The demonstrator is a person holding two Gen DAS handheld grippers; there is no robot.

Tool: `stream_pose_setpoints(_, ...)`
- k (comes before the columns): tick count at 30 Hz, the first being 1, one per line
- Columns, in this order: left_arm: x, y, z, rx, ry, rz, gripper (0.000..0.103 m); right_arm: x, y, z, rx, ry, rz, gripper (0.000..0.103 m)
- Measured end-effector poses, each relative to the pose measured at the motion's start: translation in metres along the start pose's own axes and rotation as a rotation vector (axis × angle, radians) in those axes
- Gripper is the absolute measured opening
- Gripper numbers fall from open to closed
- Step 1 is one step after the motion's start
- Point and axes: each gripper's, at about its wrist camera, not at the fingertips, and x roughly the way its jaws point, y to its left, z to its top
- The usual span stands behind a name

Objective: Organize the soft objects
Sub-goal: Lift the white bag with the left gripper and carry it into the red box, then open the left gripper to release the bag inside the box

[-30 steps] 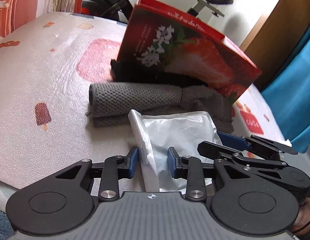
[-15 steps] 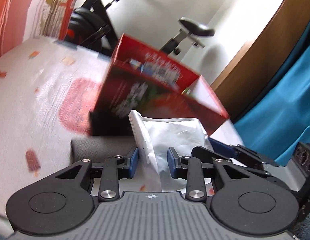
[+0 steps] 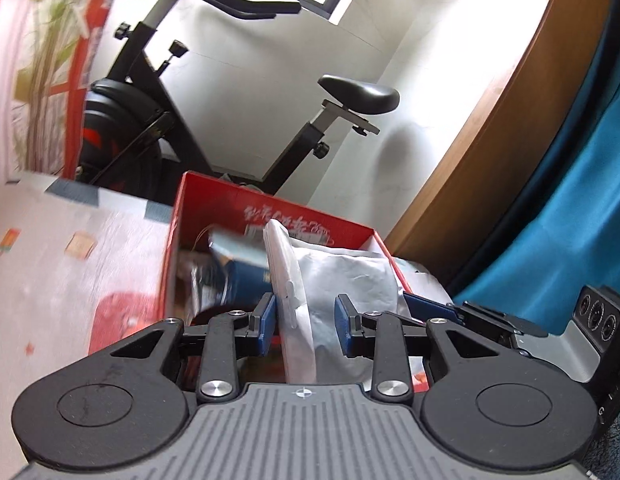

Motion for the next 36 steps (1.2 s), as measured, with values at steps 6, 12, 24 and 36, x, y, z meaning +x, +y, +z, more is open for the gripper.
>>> stream_pose_setpoints(6,0.047,0.003,0.030,0.038,0.042,0.029,0.033,0.038,-0.032,0.022,-0.006,0.028,-0.043,0.042)
stream_pose_setpoints(12,0.096,0.014,0.050,0.015,0.082,0.054,0.033,0.084,-0.067,0.028,0.031,0.087,-0.073,0.042)
stream_pose_setpoints(24,0.155,0.044,0.049,-0.034,0.165,0.070,0.033,0.151,-0.092,0.031,0.045,0.272,-0.164,0.040)
stream_pose_setpoints(36,0.105,0.025,0.047,0.092,0.059,0.146,0.039,0.123,-0.081,0.030,0.078,0.249,-0.217,0.043)
